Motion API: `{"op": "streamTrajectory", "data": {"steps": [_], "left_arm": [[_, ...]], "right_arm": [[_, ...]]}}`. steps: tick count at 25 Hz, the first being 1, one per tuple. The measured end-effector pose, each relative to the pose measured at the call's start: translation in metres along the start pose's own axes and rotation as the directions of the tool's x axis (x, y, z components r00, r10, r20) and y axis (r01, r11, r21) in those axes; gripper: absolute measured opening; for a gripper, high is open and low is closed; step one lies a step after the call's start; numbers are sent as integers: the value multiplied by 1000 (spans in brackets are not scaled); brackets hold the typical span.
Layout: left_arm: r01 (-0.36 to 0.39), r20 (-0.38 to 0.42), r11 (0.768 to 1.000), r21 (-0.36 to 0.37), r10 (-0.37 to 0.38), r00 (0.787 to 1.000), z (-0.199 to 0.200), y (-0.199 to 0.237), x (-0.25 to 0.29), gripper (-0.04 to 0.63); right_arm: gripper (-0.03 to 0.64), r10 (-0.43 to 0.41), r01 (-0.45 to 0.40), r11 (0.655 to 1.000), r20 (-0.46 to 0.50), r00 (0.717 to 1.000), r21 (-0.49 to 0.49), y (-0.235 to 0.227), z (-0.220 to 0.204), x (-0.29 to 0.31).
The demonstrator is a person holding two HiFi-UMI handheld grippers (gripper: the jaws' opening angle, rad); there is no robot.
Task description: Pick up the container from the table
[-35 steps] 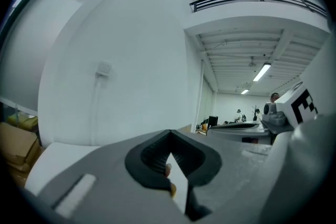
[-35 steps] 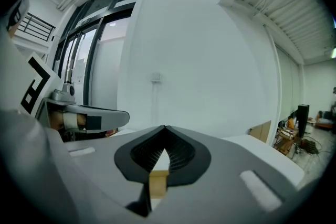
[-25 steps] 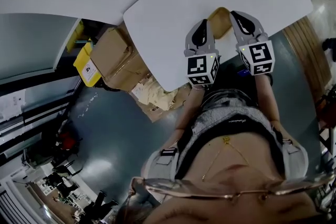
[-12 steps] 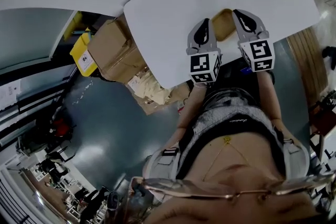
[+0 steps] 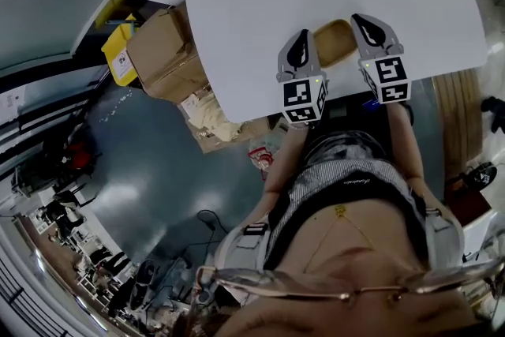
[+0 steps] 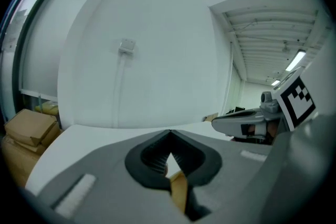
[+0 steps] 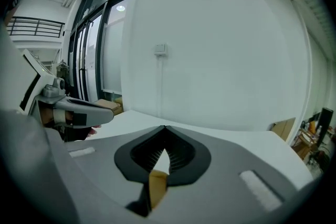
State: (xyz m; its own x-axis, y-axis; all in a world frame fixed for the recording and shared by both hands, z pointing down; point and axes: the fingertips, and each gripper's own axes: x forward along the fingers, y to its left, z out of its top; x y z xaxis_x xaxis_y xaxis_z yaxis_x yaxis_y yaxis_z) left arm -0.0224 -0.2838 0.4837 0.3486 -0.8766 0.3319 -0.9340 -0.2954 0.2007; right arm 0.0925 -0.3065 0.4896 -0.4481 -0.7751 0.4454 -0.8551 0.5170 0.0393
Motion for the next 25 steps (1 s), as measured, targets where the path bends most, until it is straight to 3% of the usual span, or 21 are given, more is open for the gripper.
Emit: {"op": "streamTrajectory", "data": {"steps": [12,25], "left_arm": [[-94,-117,994,-46,88,989,-51,14,7,0],[-176,-286,973,-152,127,950,-127,35,11,0]], "right_arm": [[26,78,-80,997,-122,989,-9,2,-50,26],[26,116,-124,992,-321,940,-5,-1,-131,46]]}}
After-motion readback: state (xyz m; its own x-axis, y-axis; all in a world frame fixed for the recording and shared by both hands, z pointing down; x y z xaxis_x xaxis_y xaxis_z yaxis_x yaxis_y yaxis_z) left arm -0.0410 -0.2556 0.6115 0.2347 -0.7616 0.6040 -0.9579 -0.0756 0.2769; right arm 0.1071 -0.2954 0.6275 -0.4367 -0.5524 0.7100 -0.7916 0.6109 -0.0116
